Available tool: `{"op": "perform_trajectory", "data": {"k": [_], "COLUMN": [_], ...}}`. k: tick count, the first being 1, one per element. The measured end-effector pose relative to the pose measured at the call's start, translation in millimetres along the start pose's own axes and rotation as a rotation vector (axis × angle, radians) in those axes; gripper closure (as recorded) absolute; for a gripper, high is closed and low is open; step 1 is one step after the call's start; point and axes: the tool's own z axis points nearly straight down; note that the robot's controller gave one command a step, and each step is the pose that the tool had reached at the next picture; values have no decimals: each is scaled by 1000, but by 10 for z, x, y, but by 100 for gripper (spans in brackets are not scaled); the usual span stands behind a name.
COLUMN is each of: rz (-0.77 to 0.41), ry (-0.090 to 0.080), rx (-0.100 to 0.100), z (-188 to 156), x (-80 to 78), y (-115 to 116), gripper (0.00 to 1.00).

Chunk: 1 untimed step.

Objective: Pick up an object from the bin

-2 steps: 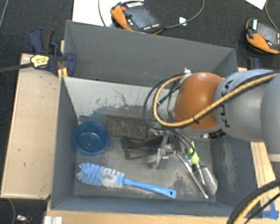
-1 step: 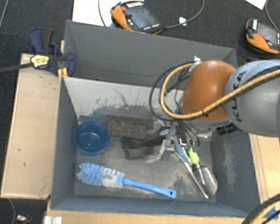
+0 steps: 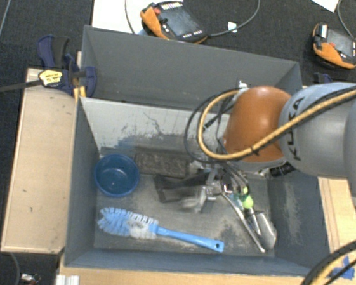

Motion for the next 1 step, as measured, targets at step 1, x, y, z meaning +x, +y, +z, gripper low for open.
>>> {"op": "perform_trajectory", "data": {"k": [1], "rz": [163], "ry": [-10], "rx": [0], "z": [300], "x": [-45], "y": [73], "gripper": [0]}}
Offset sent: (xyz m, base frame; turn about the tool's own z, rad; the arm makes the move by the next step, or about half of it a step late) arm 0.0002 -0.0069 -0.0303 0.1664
